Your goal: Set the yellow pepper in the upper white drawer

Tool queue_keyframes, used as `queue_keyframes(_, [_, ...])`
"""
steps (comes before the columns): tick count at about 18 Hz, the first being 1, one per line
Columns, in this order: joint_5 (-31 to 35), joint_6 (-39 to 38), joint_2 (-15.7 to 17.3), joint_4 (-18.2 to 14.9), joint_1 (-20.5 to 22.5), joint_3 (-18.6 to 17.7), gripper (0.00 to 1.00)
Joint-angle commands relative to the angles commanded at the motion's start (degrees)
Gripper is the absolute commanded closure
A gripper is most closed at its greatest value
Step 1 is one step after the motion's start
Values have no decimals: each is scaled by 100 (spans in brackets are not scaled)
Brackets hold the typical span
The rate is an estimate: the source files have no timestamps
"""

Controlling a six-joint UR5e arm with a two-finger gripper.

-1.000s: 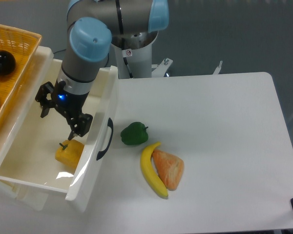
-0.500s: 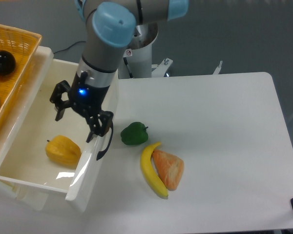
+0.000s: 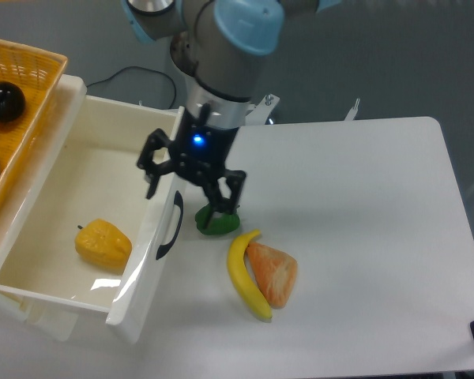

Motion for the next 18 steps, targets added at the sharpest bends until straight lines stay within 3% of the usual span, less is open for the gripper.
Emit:
queue_keyframes(7, [166,632,-9,-26,597,-194,0])
queue_keyframes(13, [1343,1740,-70,-61,668,-317,0])
queue_keyframes(18, [2222,2635,-211,-61,598,-677,0])
